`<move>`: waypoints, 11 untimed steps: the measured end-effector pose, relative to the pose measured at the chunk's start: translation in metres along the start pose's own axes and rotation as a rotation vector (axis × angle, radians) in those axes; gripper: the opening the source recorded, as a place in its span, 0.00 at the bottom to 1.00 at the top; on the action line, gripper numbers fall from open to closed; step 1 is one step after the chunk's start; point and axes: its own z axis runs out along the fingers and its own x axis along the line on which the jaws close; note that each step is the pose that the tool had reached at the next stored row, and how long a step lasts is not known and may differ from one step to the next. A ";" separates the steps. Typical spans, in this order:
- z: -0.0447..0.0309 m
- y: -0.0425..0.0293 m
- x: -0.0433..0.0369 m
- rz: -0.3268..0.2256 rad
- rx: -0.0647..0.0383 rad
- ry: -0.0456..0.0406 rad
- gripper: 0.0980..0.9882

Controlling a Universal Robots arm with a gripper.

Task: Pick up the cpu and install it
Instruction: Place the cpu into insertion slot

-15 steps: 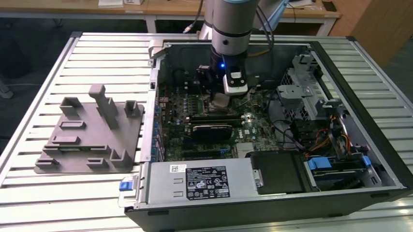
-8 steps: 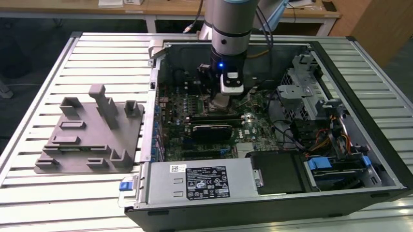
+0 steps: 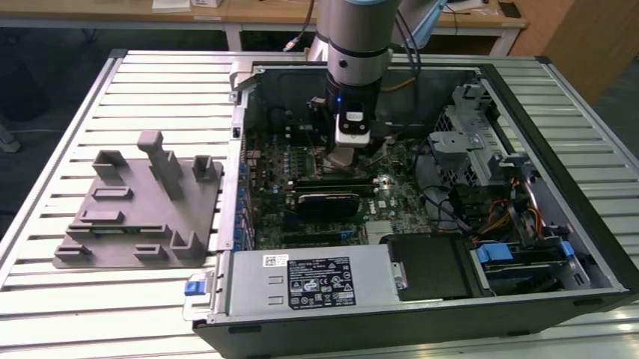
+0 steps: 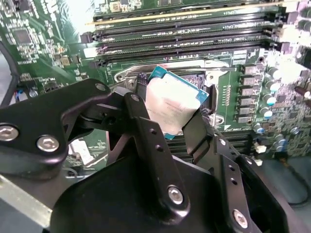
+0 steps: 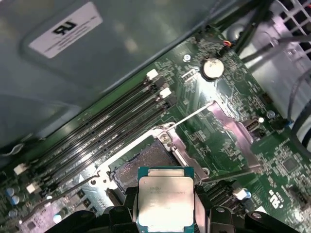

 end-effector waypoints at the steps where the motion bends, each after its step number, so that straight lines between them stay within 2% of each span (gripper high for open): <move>1: 0.0000 0.0000 0.0000 0.012 0.000 -0.0004 0.50; 11: 0.0001 0.0000 0.0000 0.136 0.000 -0.0045 0.50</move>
